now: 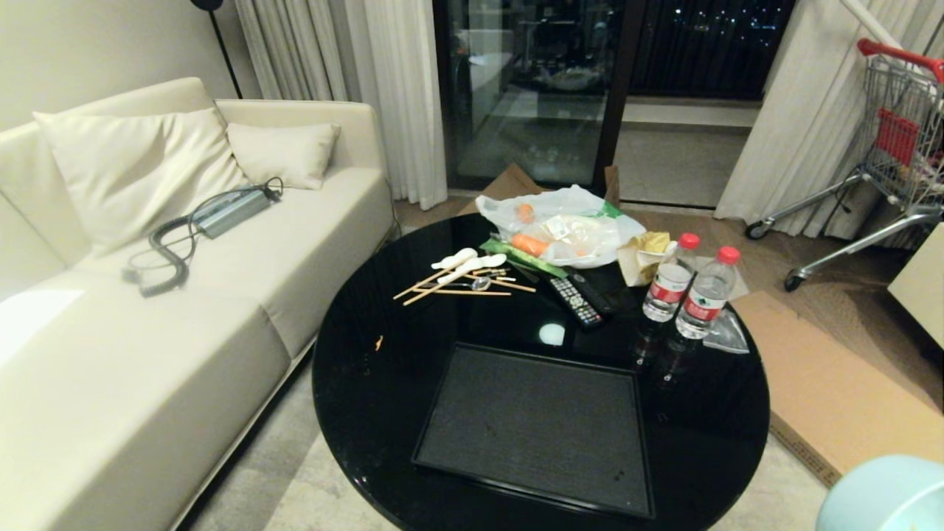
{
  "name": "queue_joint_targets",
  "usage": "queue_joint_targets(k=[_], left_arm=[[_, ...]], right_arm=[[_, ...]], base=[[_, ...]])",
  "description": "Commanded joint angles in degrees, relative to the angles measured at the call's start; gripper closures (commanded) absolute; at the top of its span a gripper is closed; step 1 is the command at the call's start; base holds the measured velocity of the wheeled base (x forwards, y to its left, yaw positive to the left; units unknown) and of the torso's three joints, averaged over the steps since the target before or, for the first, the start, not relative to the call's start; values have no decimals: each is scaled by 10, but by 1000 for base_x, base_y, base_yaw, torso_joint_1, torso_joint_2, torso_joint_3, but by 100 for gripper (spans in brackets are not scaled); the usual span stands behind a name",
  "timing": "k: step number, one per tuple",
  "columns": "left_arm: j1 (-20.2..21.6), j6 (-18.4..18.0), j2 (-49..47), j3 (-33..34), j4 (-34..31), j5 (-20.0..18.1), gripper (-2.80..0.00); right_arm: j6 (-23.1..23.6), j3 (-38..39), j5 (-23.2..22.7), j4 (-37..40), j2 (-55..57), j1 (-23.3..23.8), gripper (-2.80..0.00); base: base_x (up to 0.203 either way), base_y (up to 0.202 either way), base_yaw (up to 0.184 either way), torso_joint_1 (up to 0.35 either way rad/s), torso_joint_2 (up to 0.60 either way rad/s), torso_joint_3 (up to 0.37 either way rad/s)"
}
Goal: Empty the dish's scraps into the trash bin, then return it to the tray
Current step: Put the bowl back to the table
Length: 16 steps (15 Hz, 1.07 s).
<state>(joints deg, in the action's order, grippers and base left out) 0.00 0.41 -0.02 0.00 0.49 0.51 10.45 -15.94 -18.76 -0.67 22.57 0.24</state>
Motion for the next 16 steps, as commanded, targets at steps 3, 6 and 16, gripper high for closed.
queue_joint_targets(k=[3, 6, 16], left_arm=[[0, 0, 0, 0, 0, 0, 0], [0, 0, 0, 0, 0, 0, 0], [0, 0, 0, 0, 0, 0, 0]], right_arm=[[68, -81, -62, -54, 318, -22, 0], [94, -139, -40, -118, 497, -91, 0], [-209, -336, 231, -107, 815, -356, 0]], base=[[0, 0, 0, 0, 0, 0], [0, 0, 0, 0, 0, 0], [0, 0, 0, 0, 0, 0]])
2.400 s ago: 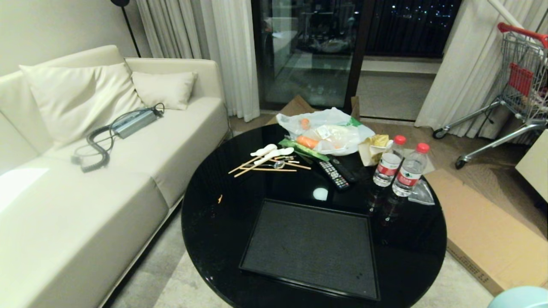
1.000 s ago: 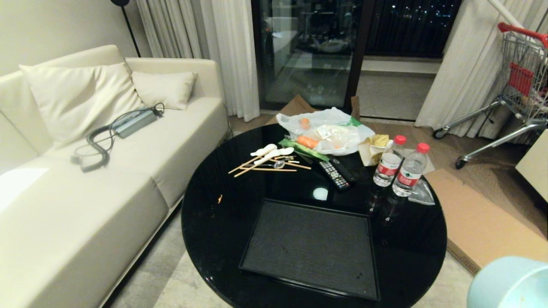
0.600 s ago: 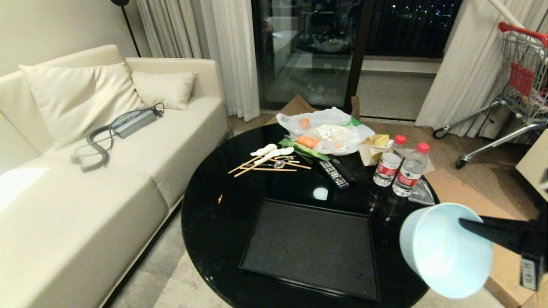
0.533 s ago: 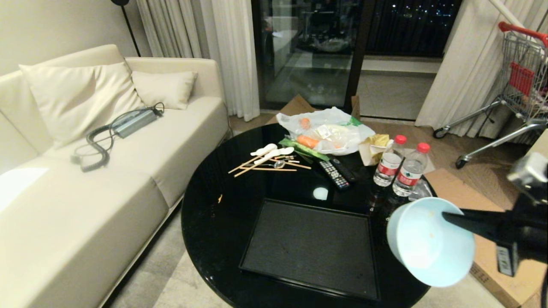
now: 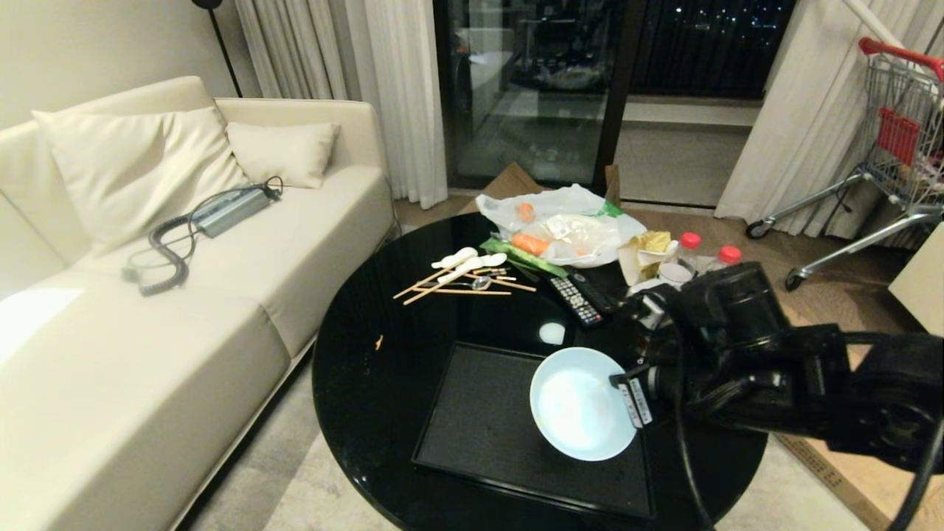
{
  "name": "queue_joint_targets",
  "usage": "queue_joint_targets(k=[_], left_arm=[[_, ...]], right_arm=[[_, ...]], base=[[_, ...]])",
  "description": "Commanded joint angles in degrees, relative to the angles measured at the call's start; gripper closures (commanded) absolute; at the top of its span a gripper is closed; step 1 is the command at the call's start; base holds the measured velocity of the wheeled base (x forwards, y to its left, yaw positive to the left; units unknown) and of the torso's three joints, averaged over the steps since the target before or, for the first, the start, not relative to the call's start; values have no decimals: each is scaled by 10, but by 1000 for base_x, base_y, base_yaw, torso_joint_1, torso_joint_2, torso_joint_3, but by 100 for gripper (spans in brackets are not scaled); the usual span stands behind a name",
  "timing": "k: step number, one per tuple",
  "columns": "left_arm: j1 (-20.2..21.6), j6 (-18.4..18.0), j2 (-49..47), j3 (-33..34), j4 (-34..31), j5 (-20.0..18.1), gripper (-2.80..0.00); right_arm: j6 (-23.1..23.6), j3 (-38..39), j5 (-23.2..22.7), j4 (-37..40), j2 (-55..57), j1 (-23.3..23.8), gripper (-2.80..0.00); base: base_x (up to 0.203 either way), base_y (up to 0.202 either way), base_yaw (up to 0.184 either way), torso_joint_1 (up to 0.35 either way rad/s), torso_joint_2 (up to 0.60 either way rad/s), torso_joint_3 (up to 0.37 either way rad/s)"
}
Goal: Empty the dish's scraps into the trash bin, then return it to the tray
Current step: Put the bowl back to the table
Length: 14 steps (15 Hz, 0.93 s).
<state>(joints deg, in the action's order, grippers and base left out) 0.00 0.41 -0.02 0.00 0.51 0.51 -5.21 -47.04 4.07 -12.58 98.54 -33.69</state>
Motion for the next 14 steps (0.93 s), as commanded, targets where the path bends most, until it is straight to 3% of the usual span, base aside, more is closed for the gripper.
queue_joint_targets(k=[1, 9, 14], left_arm=[[0, 0, 0, 0, 0, 0, 0], [0, 0, 0, 0, 0, 0, 0], [0, 0, 0, 0, 0, 0, 0]], right_arm=[[-75, -40, 4, 28, 74, -19, 0], [-277, -228, 3, 168, 227, -21, 0], [-306, -255, 7, 125, 301, -20, 0]], base=[[0, 0, 0, 0, 0, 0], [0, 0, 0, 0, 0, 0], [0, 0, 0, 0, 0, 0]])
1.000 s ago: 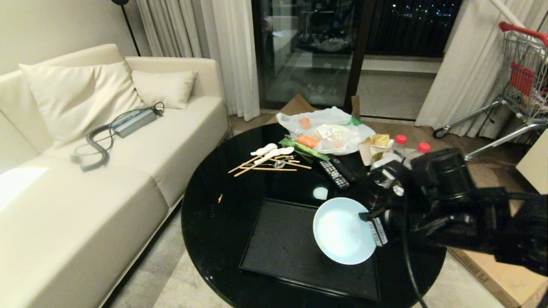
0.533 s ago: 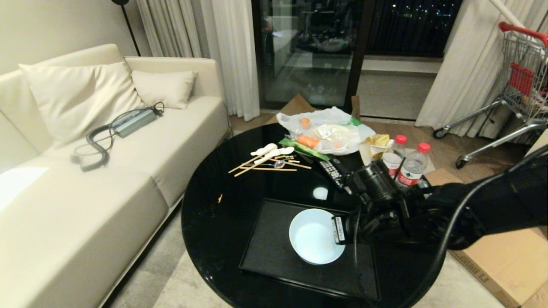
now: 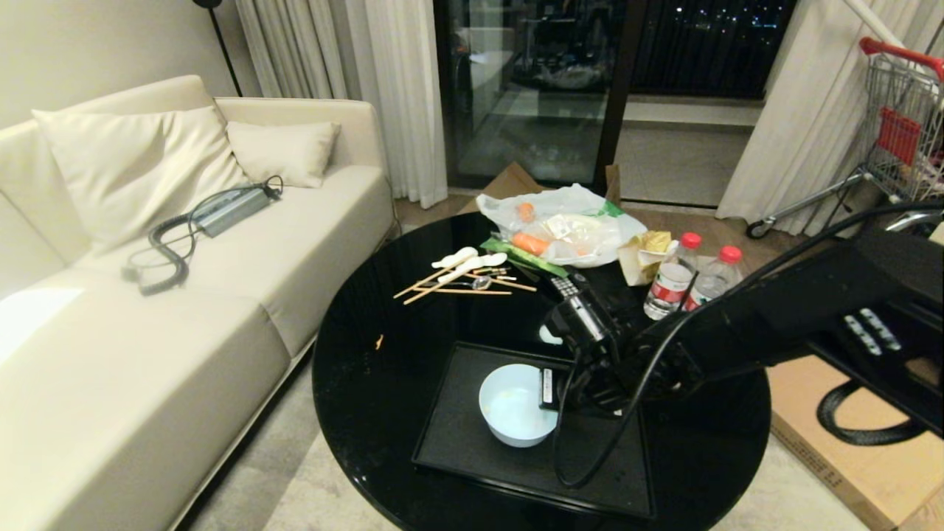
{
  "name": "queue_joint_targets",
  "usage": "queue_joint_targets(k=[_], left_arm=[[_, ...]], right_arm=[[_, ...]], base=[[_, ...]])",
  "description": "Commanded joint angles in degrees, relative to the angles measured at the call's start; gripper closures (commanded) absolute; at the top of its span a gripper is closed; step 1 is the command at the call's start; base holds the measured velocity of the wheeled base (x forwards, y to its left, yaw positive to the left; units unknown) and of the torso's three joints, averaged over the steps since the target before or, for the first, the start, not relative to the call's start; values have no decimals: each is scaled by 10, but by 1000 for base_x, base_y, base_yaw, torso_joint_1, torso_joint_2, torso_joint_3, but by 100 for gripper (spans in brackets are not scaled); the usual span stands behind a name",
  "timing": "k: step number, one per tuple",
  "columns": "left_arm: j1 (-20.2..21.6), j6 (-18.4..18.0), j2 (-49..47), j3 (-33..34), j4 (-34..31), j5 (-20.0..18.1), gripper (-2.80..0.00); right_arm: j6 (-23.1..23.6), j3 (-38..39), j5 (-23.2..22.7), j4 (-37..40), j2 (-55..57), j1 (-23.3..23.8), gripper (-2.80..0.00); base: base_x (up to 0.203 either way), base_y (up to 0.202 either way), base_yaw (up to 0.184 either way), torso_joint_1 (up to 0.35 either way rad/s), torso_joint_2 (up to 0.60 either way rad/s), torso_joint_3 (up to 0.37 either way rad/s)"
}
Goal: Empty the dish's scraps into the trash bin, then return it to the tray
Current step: Put the bowl back to the table
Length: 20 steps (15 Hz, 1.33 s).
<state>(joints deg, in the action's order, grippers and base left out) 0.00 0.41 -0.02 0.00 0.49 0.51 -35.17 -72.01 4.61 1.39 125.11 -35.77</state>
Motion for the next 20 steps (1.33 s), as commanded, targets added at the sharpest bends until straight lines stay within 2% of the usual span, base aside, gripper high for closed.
queue_joint_targets(k=[1, 6, 19, 20], left_arm=[[0, 0, 0, 0, 0, 0, 0], [0, 0, 0, 0, 0, 0, 0], [0, 0, 0, 0, 0, 0, 0], [0, 0, 0, 0, 0, 0, 0]], right_arm=[[-9, -6, 6, -39, 46, 1, 0], [-10, -6, 23, -54, 65, 7, 0], [-10, -14, 28, -53, 80, 26, 0], [-11, -14, 29, -53, 82, 27, -280]], base=[[0, 0, 0, 0, 0, 0], [0, 0, 0, 0, 0, 0], [0, 0, 0, 0, 0, 0], [0, 0, 0, 0, 0, 0]])
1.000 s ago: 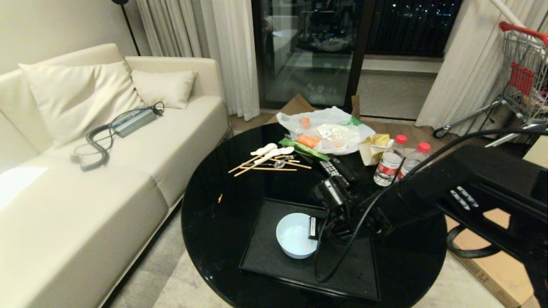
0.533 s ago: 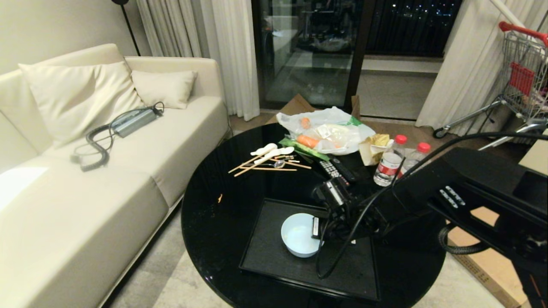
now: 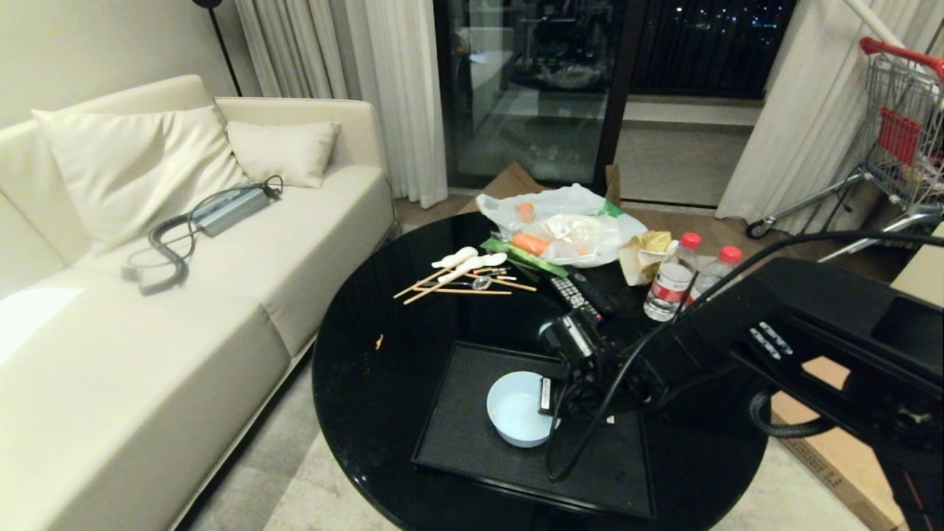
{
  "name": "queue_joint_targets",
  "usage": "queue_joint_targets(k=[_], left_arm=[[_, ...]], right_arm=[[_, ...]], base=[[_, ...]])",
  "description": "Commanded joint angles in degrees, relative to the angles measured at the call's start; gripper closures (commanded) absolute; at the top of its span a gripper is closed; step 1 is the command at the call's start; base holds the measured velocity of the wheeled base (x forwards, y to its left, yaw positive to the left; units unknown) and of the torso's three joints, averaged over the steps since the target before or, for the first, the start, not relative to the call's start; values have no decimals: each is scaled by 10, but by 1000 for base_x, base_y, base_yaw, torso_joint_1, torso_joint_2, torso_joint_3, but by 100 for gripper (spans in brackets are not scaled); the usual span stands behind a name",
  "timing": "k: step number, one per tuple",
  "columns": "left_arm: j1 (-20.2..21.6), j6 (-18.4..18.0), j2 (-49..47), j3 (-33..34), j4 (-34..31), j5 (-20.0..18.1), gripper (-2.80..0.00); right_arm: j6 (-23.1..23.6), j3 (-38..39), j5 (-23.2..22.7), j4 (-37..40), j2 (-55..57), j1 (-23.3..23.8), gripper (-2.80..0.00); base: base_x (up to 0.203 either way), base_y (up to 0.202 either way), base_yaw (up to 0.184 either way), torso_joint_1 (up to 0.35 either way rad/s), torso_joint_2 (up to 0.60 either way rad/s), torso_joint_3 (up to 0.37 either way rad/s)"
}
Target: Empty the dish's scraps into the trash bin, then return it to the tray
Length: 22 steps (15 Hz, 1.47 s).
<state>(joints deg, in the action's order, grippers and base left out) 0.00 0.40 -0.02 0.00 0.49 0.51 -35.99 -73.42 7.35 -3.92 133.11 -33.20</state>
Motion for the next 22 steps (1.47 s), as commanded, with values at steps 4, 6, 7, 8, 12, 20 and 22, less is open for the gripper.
queue_joint_targets(k=[4, 6, 7, 8, 12, 20, 22], left_arm=[[0, 0, 0, 0, 0, 0, 0], [0, 0, 0, 0, 0, 0, 0], [0, 0, 0, 0, 0, 0, 0], [0, 0, 0, 0, 0, 0, 0], [0, 0, 0, 0, 0, 0, 0], [0, 0, 0, 0, 0, 0, 0], [0, 0, 0, 0, 0, 0, 0]], right_arm=[[-2, -2, 13, -2, 12, 3, -280], [-2, 0, 13, -2, -1, 6, -280], [-2, 2, 13, -2, -15, 7, -280], [-2, 5, 17, -1, -31, 7, -280], [11, 46, 23, 3, -134, 7, -280], [121, 264, 23, 3, -480, 24, 0], [155, 328, 24, 1, -566, 58, 0]], base=[[0, 0, 0, 0, 0, 0], [0, 0, 0, 0, 0, 0], [0, 0, 0, 0, 0, 0], [0, 0, 0, 0, 0, 0], [0, 0, 0, 0, 0, 0], [0, 0, 0, 0, 0, 0], [0, 0, 0, 0, 0, 0]])
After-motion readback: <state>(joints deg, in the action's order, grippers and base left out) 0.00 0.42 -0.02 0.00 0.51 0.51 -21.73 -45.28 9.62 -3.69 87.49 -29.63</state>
